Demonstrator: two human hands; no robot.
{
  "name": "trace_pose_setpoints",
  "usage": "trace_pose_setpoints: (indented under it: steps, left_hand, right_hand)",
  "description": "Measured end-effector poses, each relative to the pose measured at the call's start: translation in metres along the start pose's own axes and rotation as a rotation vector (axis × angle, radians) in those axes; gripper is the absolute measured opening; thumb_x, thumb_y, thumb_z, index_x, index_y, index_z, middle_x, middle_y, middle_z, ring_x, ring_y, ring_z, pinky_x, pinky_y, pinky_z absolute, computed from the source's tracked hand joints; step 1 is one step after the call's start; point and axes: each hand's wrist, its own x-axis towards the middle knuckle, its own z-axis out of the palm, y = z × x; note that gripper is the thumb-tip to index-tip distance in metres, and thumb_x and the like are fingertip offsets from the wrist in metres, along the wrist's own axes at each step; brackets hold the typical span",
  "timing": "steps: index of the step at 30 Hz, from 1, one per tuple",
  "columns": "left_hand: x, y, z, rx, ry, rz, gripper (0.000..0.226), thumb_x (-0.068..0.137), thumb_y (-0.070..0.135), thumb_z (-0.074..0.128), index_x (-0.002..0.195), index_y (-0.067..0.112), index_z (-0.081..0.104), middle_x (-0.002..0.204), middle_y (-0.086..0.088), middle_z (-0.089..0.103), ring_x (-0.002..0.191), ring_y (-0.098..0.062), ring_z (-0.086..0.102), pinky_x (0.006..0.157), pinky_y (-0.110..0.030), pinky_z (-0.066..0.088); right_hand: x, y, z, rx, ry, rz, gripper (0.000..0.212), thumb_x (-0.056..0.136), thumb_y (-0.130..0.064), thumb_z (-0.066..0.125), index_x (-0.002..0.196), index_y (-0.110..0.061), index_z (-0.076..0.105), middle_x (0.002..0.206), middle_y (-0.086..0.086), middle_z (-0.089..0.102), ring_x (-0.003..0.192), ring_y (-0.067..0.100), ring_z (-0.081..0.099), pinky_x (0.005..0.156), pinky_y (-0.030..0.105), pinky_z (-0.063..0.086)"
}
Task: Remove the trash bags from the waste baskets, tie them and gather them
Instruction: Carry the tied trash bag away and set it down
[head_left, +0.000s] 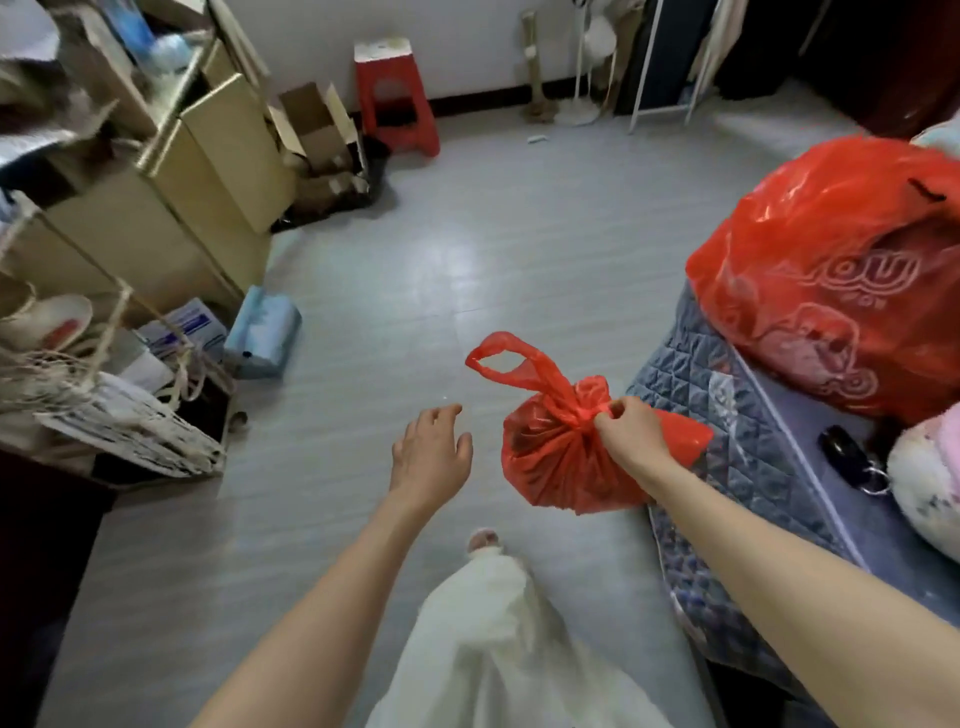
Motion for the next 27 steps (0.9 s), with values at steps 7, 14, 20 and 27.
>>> trace_pose_setpoints:
  steps: [7, 14, 20, 27]
  left_hand:
    - [0.273, 0.040, -0.049, 0.018, -0.004, 0.056, 0.046, 0.093, 0.026, 0.040, 0.137, 0.017, 0.036, 0.139, -0.010, 0.043, 0.126, -0.029, 0.041, 0.103, -0.044, 0.036]
    - [0.509, 0.144, -0.095, 0.128, -0.034, 0.201, 0.048, 0.093, 0.031, 0.041, 0.138, 0.017, 0.034, 0.141, -0.010, 0.041, 0.126, -0.030, 0.042, 0.102, -0.043, 0.036]
    - [0.693, 0.265, -0.080, 0.185, -0.041, 0.370, 0.054, 0.093, 0.036, 0.040, 0.142, 0.018, 0.026, 0.148, -0.008, 0.031, 0.135, -0.028, 0.030, 0.109, -0.045, 0.028]
    - [0.895, 0.408, -0.092, 0.245, -0.075, 0.485, 0.055, 0.094, 0.037, 0.038, 0.144, 0.022, 0.019, 0.152, -0.006, 0.024, 0.141, -0.026, 0.019, 0.113, -0.050, 0.019]
  right_hand:
    - [0.251, -0.080, 0.008, 0.054, 0.131, 0.098, 0.023, 0.081, -0.012, 0.054, 0.097, 0.000, 0.066, 0.108, 0.025, 0.066, 0.106, 0.036, 0.059, 0.086, 0.036, 0.044]
    - [0.455, -0.153, -0.040, 0.186, 0.233, 0.239, 0.023, 0.085, -0.017, 0.052, 0.101, -0.001, 0.053, 0.106, 0.023, 0.065, 0.103, 0.037, 0.059, 0.082, 0.034, 0.043]
    - [0.650, -0.170, -0.086, 0.165, 0.193, 0.185, 0.026, 0.079, -0.004, 0.049, 0.099, -0.008, 0.065, 0.109, 0.017, 0.068, 0.100, 0.035, 0.063, 0.091, 0.034, 0.047]
    - [0.864, -0.182, -0.164, 0.139, 0.177, 0.259, 0.020, 0.081, -0.002, 0.048, 0.080, -0.003, 0.068, 0.095, 0.025, 0.070, 0.094, 0.040, 0.065, 0.089, 0.038, 0.050]
